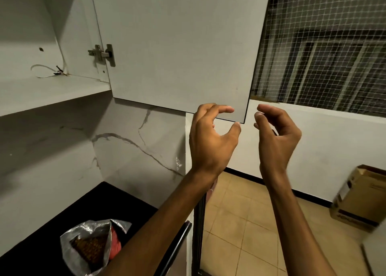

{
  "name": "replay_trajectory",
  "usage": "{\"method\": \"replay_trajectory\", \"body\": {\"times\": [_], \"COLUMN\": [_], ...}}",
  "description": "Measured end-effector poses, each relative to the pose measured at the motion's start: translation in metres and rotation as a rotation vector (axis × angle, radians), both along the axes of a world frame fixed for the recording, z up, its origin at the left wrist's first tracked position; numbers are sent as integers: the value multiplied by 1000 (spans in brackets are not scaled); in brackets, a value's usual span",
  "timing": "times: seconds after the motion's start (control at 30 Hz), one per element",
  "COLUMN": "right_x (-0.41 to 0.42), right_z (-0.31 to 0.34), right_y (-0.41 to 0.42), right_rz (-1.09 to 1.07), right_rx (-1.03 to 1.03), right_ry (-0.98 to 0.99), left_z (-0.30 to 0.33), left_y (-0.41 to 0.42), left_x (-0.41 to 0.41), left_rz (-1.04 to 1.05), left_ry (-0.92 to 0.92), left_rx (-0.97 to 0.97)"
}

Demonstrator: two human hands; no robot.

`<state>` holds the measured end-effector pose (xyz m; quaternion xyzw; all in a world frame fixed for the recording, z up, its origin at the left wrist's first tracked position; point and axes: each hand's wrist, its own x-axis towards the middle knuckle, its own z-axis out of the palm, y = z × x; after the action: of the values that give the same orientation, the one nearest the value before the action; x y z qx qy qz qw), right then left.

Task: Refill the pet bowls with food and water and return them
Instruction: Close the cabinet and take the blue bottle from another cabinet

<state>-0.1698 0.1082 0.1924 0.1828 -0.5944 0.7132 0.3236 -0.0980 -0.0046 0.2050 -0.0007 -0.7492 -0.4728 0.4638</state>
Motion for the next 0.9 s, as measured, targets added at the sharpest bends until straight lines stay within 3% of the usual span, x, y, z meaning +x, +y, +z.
{"method": "replay_trajectory", "body": {"times": [0.33,0.5,0.9], "right_x": [-42,-37,-10], "right_z": [1,-2,-7], "right_y": [-12,-14,-9], "right_rz": [171,302,293], "right_rx": [63,-12,30], "right_ry": [-79,-69,-64], "left_z": [3,3,-3], "left_y": [-3,-4,-3], "left_x": [-37,-44,-21], "left_rz": [93,80,45], "left_ry": [-65,-74,-41], "left_rx": [-181,-165,-122]}}
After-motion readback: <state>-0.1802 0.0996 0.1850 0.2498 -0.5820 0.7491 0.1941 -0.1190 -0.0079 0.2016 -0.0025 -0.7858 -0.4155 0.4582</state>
